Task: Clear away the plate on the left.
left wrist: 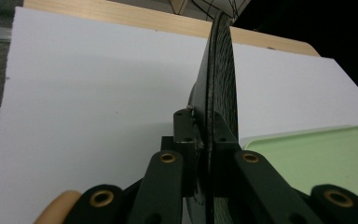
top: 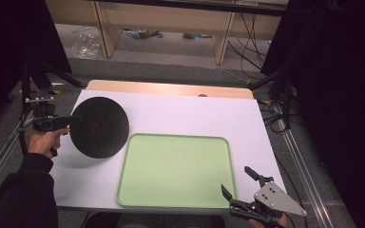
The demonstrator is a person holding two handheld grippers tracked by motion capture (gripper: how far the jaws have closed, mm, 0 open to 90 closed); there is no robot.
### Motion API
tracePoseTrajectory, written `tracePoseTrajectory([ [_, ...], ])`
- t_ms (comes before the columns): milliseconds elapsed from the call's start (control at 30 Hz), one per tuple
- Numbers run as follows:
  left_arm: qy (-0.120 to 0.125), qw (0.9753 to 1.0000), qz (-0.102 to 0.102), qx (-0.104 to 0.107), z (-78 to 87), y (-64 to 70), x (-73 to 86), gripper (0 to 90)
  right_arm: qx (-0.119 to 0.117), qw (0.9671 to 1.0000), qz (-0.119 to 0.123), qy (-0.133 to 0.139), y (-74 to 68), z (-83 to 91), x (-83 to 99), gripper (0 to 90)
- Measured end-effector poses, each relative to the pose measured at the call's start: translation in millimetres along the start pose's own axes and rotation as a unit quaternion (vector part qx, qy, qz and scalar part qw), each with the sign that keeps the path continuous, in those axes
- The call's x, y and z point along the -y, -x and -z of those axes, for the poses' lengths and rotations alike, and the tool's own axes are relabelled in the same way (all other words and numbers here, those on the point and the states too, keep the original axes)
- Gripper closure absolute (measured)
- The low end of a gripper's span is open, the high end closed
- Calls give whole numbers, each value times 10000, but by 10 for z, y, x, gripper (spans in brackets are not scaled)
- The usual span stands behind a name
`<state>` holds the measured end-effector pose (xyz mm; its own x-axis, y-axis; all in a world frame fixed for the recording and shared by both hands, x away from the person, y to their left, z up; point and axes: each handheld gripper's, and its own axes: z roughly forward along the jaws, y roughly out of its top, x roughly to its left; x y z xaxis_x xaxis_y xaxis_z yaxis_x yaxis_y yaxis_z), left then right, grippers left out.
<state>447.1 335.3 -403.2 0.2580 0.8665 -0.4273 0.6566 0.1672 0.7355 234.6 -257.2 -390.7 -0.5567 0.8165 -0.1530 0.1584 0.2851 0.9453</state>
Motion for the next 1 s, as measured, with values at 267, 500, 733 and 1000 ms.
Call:
tracePoseTrajectory([
  [267,297,9972,601,320,128,-194,13,850,-29,10000,8,-8,1,-5,-2,154],
  [500,341,9961,581,579,117,-54,-15,849,-26,10000,7,-16,2,-2,-3,154],
  [733,256,9952,490,803,40,144,-22,849,-22,10000,-1,-12,3,-1,-2,154],
  [1000,-19,9910,379,1287,-143,442,34,848,-15,10000,12,5,-2,-2,1,154],
])
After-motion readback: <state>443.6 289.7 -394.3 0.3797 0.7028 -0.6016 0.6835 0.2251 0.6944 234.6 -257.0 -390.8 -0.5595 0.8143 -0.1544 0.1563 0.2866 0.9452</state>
